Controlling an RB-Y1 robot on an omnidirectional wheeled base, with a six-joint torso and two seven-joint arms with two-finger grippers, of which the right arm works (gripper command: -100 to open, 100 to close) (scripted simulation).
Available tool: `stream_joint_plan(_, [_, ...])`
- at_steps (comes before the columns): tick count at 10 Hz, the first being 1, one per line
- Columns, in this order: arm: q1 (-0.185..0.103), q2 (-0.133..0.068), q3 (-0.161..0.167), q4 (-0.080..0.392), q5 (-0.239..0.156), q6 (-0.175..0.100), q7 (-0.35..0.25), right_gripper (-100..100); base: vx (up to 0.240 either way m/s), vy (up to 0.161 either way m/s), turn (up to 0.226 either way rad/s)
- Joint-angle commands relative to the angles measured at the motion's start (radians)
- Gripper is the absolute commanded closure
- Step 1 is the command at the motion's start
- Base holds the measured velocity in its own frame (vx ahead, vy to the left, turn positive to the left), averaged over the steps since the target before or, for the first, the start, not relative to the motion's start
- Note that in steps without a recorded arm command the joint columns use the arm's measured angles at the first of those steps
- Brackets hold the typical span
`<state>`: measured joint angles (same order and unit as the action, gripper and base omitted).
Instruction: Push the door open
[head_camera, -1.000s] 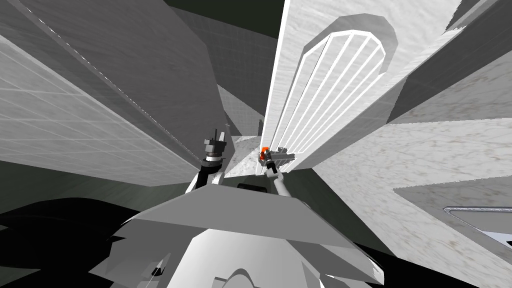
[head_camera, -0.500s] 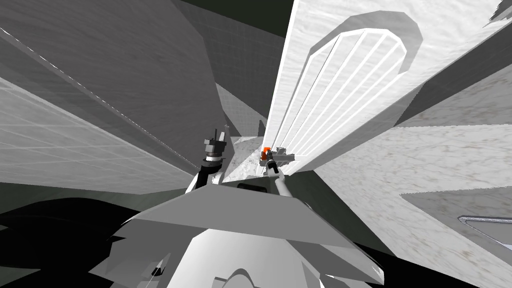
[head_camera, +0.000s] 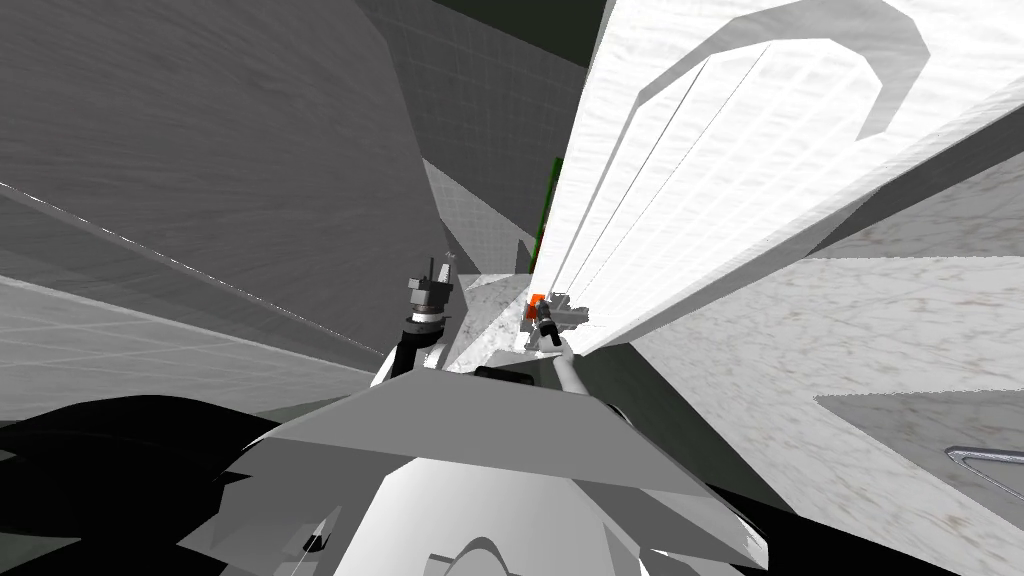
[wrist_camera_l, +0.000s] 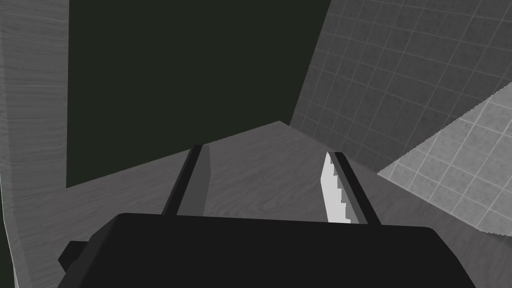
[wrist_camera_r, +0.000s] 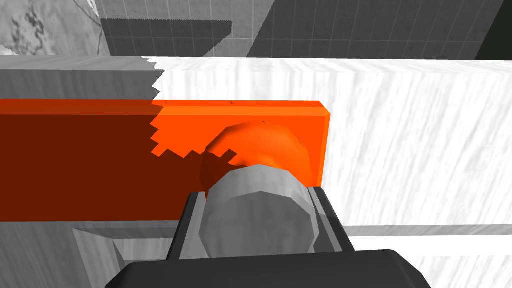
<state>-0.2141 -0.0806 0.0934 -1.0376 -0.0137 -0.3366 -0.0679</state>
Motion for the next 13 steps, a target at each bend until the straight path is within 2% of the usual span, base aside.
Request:
stream_joint_plan(1, [-0.002, -0.006, -0.028, 0.000, -0.002, -0.001, 0.009, 100, 0.103, 0.092, -0.055])
stream_joint_plan(6, [-0.009, -0.010, -0.091, 0.013, -0.010, -0.002, 0.027, 100, 0.145, 0.110, -0.095])
stream_joint_plan(7, [0.001, -0.007, -0.079, 0.003, -0.009, 0.001, 0.023, -100, -0.041, 0.019, -0.032])
stream_joint_plan(13, [0.009, 0.005, -0.060, -0.012, -0.009, 0.006, 0.016, -100, -0.200, 0.008, -0.006])
